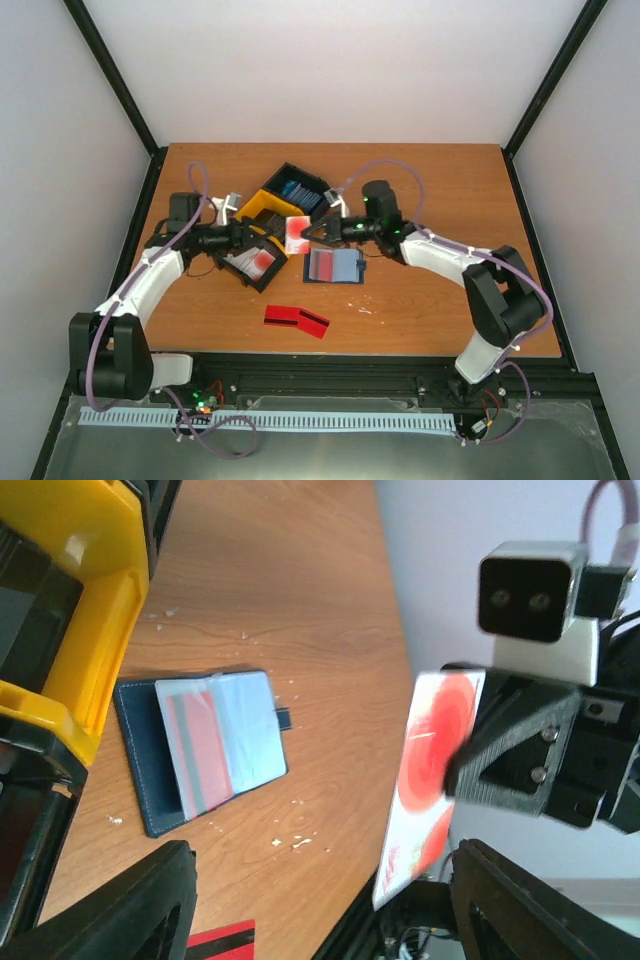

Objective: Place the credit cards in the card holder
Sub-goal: Insert the credit card into the card holder.

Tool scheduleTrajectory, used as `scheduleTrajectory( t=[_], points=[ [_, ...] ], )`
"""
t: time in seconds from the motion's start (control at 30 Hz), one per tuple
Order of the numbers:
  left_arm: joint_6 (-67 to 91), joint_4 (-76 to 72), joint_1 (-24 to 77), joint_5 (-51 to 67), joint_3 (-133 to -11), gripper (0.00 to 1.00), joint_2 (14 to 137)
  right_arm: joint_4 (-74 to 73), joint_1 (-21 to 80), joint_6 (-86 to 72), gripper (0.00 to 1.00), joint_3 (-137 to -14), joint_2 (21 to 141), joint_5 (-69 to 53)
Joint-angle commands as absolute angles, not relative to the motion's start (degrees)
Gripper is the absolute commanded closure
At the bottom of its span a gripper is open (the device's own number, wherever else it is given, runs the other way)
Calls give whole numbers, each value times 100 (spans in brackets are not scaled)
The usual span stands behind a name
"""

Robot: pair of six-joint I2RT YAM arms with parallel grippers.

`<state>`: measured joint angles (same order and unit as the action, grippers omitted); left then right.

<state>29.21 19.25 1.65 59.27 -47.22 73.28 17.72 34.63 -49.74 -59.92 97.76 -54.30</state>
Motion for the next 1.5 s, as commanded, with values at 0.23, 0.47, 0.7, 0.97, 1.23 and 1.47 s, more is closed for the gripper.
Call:
scheduleTrajectory(
  t=[0.23,0.47,0.7,0.97,1.23,1.47],
  points=[
    [3025,2476,2202,3016,-5938,29,8552,-1000,2089,-2907,97,-5146,9016,-4788],
    [3064,2563,2984,2423,-6599,33,9940,-1063,1924,-2751,97,-5256,9654,-4699],
    [3082,2866,3143,1959,-7170,59,10854,-1051,1899,-2791,97,-5559,10282,-4753],
    [3103,2997,3182,1771,-6992,82,11014,-847,1903,-2736,97,-5625,10585,-4994],
    [3152,2998,3199,1747,-6939,89,11122,-581,1918,-2830,97,-5696,10889,-5173],
    [3190,2962,3199,1783,-6891,89,11127,-430,2047,-2837,97,-5724,11184,-5256]
  ],
)
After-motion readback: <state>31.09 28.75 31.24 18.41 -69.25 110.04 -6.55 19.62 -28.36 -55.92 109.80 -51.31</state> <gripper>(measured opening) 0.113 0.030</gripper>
